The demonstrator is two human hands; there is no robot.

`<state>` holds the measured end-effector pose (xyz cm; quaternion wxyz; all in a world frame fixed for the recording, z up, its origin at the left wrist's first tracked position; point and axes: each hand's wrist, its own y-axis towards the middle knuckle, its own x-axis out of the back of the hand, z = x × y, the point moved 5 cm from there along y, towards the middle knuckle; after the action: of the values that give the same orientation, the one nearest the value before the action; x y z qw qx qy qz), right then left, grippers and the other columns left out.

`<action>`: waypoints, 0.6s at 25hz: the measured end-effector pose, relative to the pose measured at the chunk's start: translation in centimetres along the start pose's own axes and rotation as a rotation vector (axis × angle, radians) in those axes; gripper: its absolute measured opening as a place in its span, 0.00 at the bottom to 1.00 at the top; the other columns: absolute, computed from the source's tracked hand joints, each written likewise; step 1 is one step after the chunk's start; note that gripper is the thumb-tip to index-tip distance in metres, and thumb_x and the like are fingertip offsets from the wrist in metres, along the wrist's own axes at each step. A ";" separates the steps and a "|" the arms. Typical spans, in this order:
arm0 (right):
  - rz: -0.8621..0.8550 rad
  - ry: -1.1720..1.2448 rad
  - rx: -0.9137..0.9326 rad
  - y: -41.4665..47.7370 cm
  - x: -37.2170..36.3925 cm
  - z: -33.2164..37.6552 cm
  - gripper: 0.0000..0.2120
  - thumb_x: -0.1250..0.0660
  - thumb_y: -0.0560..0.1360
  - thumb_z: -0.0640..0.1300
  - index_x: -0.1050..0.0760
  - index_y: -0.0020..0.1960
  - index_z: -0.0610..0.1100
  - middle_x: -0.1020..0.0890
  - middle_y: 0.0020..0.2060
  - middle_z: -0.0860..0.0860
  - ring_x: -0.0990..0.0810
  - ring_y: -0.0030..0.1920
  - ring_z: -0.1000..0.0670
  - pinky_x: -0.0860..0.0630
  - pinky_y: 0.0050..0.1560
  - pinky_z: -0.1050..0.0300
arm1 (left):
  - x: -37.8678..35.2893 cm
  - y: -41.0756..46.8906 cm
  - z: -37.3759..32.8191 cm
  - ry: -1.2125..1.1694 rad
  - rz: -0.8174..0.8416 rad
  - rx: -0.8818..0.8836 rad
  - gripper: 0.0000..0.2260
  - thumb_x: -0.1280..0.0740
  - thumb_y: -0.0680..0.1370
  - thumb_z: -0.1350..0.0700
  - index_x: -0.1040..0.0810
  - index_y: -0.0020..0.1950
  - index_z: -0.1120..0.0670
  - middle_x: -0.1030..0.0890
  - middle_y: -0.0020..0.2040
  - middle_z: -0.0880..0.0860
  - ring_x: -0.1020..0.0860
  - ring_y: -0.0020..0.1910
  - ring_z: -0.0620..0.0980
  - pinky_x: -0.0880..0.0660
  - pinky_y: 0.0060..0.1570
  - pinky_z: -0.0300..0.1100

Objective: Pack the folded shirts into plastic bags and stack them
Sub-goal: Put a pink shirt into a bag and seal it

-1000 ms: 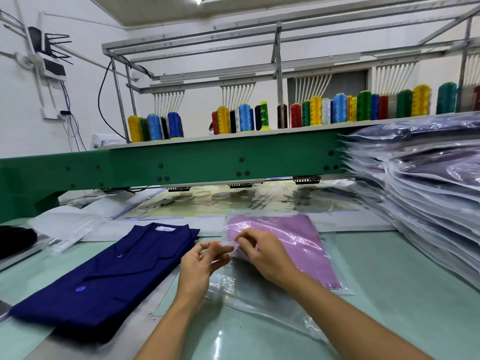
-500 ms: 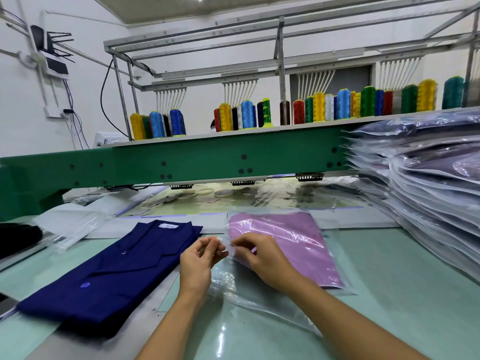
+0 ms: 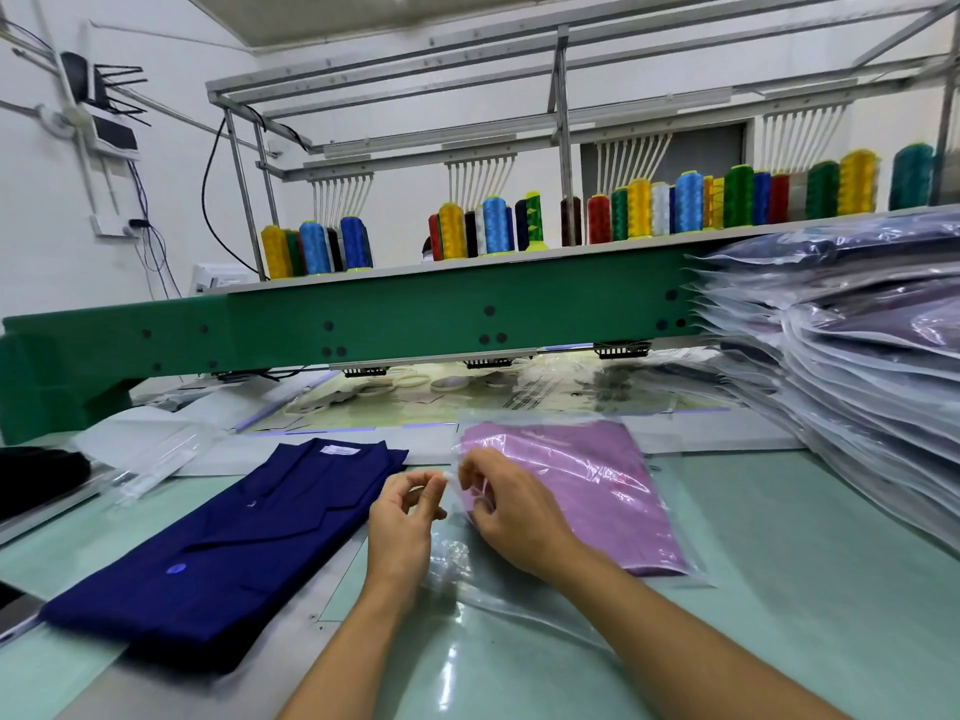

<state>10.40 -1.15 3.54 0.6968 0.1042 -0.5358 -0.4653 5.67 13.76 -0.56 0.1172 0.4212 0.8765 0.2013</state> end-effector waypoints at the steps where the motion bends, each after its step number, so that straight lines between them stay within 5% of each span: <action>1: -0.023 0.031 0.002 0.1 -0.1 0.3 0.09 0.36 0.75 0.42 0.32 0.47 0.56 0.25 0.40 0.56 0.27 0.37 0.55 0.26 0.36 0.53 | 0.1 0.0 0.0 0.014 0.002 -0.013 0.09 0.28 0.75 0.45 0.18 0.49 0.48 0.16 0.43 0.51 0.17 0.37 0.45 0.25 0.40 0.35; 3: -0.048 0.074 -0.030 0.3 -0.3 0.5 0.01 0.37 0.79 0.50 0.29 0.50 0.55 0.22 0.40 0.58 0.25 0.38 0.55 0.25 0.38 0.53 | 0.1 0.0 0.0 0.013 0.025 -0.037 0.08 0.28 0.76 0.45 0.17 0.48 0.48 0.16 0.42 0.50 0.18 0.37 0.46 0.23 0.42 0.39; 8: -0.146 -0.112 0.055 1.0 0.0 2.0 0.08 0.38 0.81 0.54 0.23 0.50 0.51 0.18 0.42 0.56 0.24 0.44 0.52 0.25 0.41 0.52 | 0.3 0.3 0.0 -0.042 0.040 -0.040 0.07 0.30 0.79 0.49 0.18 0.50 0.51 0.16 0.41 0.51 0.17 0.38 0.48 0.20 0.50 0.53; 15: -0.064 -0.273 0.122 0.1 0.9 1.7 0.04 0.37 0.76 0.48 0.27 0.47 0.48 0.21 0.40 0.54 0.28 0.40 0.50 0.32 0.35 0.56 | 0.5 0.6 0.2 -0.121 -0.052 -0.059 0.07 0.35 0.84 0.53 0.22 0.49 0.54 0.16 0.43 0.52 0.18 0.39 0.47 0.19 0.43 0.44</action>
<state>9.02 -1.12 4.88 0.5948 0.0991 -0.6493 -0.4635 5.89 14.52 -0.50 0.1875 0.4059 0.8723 0.1981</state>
